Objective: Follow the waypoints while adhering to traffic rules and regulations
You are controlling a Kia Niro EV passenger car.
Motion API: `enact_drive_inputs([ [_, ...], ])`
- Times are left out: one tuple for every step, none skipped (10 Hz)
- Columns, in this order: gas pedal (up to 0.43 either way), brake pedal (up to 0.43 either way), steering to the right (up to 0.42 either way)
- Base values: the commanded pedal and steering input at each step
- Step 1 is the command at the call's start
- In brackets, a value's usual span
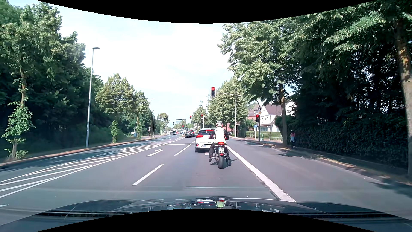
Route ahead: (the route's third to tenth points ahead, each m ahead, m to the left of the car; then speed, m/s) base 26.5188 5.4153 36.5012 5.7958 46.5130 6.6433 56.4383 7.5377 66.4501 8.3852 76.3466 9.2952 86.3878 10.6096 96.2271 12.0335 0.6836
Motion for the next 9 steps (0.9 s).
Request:
enact_drive_inputs([
  [0.0, 0.0, 0.002],
  [0.0, 0.0, 0.002],
  [0.0, 0.0, 0.001],
  [0.0, 0.0, 0.0],
  [0.0, 0.0, 0.0],
  [0.0, 0.0, 0.0],
  [0.0, 0.0, 0.0],
  [0.0, 0.0, 0.0],
  [0.0, 0.0, -0.001],
])
